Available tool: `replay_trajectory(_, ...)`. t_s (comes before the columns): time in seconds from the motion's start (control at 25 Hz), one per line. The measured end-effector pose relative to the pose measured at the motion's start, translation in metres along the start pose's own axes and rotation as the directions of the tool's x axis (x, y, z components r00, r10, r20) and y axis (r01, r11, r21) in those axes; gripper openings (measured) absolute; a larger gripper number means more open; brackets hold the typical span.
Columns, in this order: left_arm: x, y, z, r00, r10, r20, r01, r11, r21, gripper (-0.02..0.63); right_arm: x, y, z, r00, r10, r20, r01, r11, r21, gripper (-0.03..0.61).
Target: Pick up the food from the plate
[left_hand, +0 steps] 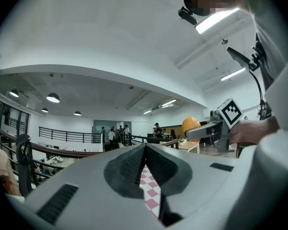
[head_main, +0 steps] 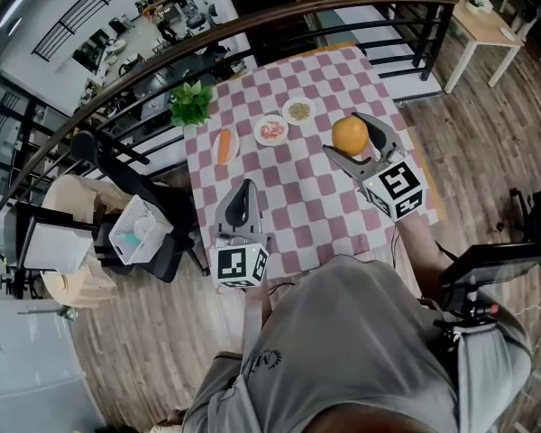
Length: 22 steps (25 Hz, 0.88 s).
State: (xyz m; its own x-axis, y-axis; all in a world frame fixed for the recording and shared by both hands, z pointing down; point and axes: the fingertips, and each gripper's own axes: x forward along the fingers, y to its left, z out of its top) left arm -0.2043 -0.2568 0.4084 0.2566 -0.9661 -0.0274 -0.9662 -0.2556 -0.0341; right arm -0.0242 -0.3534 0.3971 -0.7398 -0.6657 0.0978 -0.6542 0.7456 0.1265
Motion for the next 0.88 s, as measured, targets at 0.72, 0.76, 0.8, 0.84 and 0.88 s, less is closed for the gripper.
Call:
replay_trajectory(0.72, -0.015, 0.009, 0.016, 0.999, -0.008, 0.052, 0.011, 0.997, -0.074, 0.009, 0.001, 0.036, 0.023, 0.997, 0.079, 0.012, -0.079, 0.997, -0.007, 0.351)
replay_trajectory(0.76, -0.015, 0.008, 0.015, 0.999, -0.012, 0.050, 0.016, 0.997, -0.078, 0.009, -0.001, 0.036, 0.023, 0.997, 0.078, 0.011, -0.078, 0.997, -0.006, 0.351)
replay_trajectory(0.8, -0.015, 0.007, 0.013, 0.999, -0.017, 0.047, 0.021, 0.997, -0.080, 0.009, -0.002, 0.036, 0.024, 0.997, 0.077, 0.012, -0.077, 0.997, -0.005, 0.351)
replay_trajectory(0.84, -0.016, 0.006, 0.013, 0.999, -0.022, 0.045, 0.025, 0.996, -0.080, 0.009, -0.002, 0.037, 0.025, 0.997, 0.076, 0.014, -0.076, 0.997, -0.004, 0.351)
replay_trajectory(0.88, -0.017, 0.006, 0.012, 0.999, -0.026, 0.044, 0.029, 0.996, -0.080, 0.009, -0.003, 0.038, 0.026, 0.997, 0.077, 0.017, -0.077, 0.997, -0.003, 0.350)
